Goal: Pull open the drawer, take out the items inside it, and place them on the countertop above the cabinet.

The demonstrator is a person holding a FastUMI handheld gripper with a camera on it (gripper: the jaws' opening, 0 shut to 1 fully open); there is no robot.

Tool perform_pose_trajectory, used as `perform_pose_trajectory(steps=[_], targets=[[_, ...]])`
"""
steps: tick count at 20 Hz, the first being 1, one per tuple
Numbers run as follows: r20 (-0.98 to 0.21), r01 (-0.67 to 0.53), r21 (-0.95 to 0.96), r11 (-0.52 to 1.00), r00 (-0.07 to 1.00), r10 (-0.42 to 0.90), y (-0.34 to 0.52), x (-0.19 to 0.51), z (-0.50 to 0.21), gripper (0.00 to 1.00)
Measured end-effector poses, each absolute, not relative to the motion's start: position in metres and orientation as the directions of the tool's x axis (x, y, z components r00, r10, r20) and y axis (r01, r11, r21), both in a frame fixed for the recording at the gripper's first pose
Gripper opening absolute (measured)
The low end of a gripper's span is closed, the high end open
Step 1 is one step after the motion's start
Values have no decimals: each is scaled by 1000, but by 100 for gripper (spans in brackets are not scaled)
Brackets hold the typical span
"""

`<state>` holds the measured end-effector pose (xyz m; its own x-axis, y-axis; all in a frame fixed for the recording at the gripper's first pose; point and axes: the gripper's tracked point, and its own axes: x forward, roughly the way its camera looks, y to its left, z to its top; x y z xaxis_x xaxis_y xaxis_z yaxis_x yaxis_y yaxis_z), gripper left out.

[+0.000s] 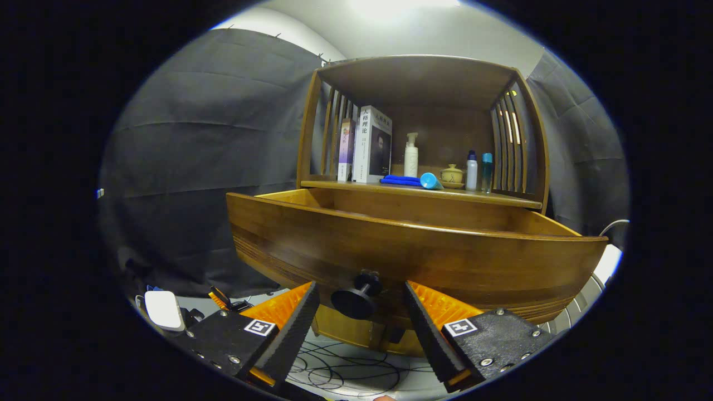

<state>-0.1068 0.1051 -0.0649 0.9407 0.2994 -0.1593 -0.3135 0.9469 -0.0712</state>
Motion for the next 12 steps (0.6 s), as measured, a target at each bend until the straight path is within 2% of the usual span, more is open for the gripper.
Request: perform_pose_trajectory(steps=[5, 12], targets=[[-175, -314, -19, 949, 936, 306, 110, -98, -66, 92], [-206, -232, 62, 971, 948, 240, 97, -58, -61, 85]])
